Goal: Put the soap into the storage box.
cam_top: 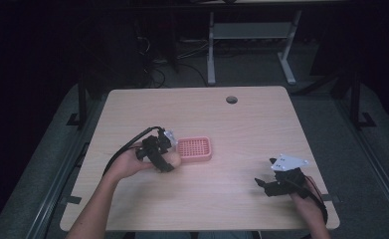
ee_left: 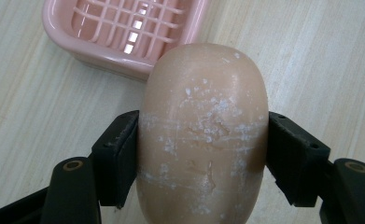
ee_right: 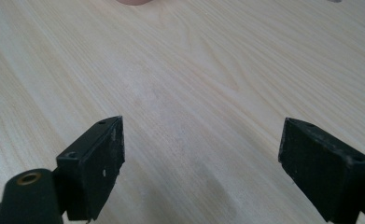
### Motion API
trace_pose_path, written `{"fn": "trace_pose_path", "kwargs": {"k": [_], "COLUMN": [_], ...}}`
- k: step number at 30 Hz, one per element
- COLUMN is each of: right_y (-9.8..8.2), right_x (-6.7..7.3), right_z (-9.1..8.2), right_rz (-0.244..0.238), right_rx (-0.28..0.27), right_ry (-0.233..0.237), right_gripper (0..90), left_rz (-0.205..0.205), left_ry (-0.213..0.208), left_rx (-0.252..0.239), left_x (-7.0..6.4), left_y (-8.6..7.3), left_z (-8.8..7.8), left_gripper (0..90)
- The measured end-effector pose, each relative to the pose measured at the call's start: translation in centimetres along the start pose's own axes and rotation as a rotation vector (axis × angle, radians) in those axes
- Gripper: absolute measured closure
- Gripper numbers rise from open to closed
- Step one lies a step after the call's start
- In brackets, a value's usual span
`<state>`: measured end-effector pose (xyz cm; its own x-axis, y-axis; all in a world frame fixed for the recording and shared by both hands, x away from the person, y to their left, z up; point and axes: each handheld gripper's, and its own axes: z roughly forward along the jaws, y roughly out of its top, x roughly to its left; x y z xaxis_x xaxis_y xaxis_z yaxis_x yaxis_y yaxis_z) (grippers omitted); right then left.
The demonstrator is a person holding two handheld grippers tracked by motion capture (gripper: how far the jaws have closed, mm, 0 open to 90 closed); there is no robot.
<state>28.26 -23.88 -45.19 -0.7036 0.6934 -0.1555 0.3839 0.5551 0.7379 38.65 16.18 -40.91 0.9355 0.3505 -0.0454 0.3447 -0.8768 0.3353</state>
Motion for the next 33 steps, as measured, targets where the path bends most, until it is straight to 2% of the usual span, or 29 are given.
{"fn": "trace_pose_path", "kwargs": {"k": [8,16,22,33], "right_y": [-0.1,0.0,0.0,0.0], "right_x": [-0.1,0.1,0.0,-0.1], "right_z": [0.0,0.0,0.0,-0.1], "right_rz": [0.000,0.003,0.002,0.008], "right_rx": [0.002,0.004,0.000,-0.005], "right_ry": [-0.002,0.001,0.000,0.002], "right_gripper": [13.8,13.8,13.8,13.8], "left_rz": [-0.014,-0.005,0.006,0.051], "left_ry": [0.001,0.009,0.015,0.018], "left_rx": [-0.020,-0.006,-0.004,0.024], "left_x": [0.2,0.5,0.7,1.1], "left_y": [-0.2,0.4,1.5,4.3], "left_z": [-0.3,-0.7,-1.1,-0.9], "left_gripper": [31.6,31.6,31.6,31.6]}}
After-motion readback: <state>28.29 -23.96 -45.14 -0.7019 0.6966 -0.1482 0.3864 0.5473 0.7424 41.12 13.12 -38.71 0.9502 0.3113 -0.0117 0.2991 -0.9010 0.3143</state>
